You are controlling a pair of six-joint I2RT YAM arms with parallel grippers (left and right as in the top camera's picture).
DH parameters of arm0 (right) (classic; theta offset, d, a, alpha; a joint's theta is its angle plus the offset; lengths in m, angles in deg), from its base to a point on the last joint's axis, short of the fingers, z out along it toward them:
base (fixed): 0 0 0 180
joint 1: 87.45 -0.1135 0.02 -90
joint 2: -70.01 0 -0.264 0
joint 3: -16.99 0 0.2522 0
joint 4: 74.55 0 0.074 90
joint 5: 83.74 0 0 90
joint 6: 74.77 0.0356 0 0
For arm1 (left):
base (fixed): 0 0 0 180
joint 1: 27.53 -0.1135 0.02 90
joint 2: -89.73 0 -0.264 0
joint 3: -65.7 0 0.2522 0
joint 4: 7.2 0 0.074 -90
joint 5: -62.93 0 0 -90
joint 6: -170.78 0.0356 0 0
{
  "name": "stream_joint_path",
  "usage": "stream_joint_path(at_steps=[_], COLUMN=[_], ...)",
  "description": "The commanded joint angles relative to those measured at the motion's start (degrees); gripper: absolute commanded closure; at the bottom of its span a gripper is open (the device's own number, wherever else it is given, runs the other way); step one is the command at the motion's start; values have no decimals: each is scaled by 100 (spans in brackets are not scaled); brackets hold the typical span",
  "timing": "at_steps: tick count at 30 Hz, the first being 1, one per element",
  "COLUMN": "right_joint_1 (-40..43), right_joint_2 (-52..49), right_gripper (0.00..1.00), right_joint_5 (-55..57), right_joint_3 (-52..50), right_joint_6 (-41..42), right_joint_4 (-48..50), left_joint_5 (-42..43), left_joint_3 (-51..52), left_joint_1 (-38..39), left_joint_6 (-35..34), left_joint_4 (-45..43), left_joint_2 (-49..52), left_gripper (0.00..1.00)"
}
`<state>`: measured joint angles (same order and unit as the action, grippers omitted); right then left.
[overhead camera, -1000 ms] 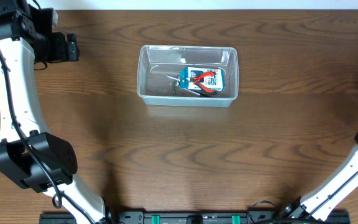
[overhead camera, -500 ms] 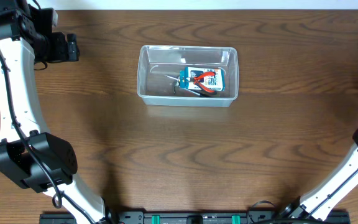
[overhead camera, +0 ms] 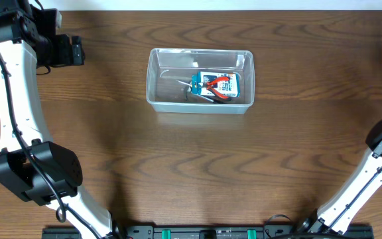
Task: Pack container
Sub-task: 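Lift the wrench with the right gripper, then carry the wrench left over the container and lower it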
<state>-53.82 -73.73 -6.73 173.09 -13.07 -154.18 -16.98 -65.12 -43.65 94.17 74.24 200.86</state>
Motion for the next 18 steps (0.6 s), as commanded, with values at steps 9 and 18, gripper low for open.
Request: stream_joint_path(at_steps=[9, 18], right_joint_1=[-1429, -3080], right_joint_2=[28, 28], right_gripper=[99, 99], right_joint_5=[-914, -909], right_joint_3=[2184, 2920], right_joint_6=[-160, -1436], right_joint_4=[-1508, -2616], left_joint_5=[-48, -48], left_joint_3=[-4, -4], left_joint_1=[-20, -20], left_joint_6=[31, 31], left_joint_4=[20, 20], left_joint_2=[-17, -17], left_gripper=[2, 2])
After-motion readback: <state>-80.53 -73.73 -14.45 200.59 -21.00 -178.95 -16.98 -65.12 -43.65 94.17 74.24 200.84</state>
